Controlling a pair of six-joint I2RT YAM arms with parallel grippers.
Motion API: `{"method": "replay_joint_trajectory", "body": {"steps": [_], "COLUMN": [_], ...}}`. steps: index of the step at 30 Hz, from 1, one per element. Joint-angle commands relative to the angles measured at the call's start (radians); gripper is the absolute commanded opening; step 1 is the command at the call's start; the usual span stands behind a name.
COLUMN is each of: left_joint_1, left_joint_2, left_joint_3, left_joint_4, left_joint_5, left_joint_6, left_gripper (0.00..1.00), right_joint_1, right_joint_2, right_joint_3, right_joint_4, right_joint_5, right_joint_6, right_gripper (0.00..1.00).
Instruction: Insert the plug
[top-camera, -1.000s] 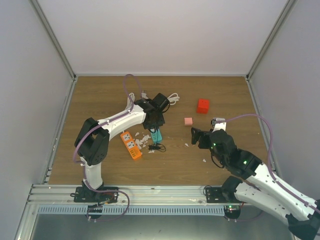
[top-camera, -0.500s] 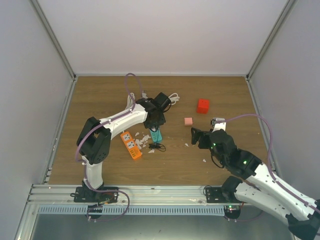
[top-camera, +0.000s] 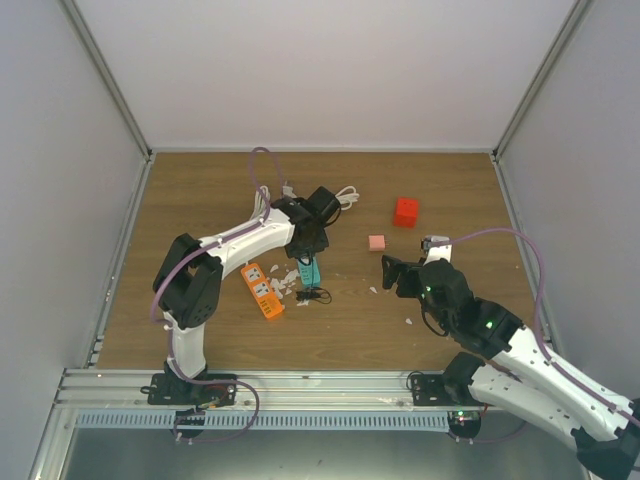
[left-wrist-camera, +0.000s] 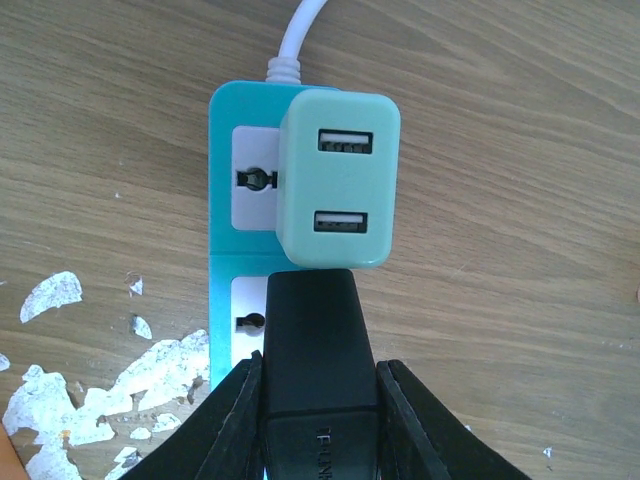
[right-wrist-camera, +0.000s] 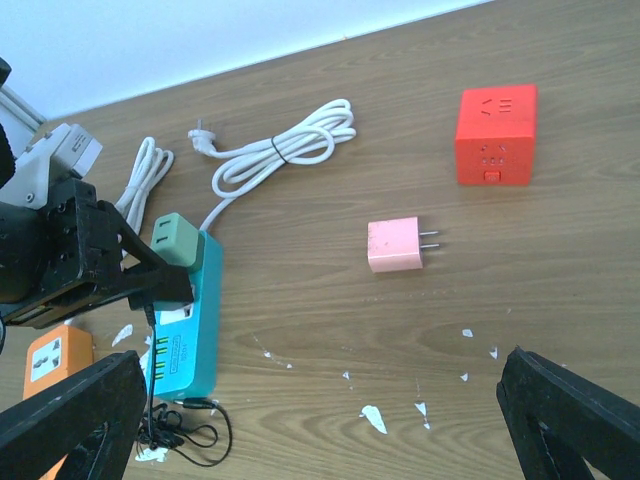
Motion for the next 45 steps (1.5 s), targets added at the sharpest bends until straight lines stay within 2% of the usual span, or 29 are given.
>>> {"method": "replay_joint_trajectory", "body": {"steps": [1, 24, 45], "left_joint_1": [0.002, 0.0, 0.008], "left_joint_2": [0.011, 0.182, 0.165], "left_joint_3": [-0.04, -0.06, -0.219], "left_joint_4": [0.012, 0.046, 0.223], "left_joint_5": [0.019, -0.008, 0.026], "left_joint_6": [0.011, 0.027, 0.156], "left_gripper": [0.0, 0.0, 0.0], "right_joint_1": [0.002, 0.001, 0.001], "right_joint_2": [-0.004, 0.0, 0.007], "right_joint_3": [-0.009, -0.016, -0.021], "right_joint_4": [0.018, 0.025, 0.035], "right_joint_5": [0.017, 0.011, 0.0], "right_joint_6": [-0.006, -0.009, -0.016], "right_gripper": [1.0, 1.0, 1.0]}}
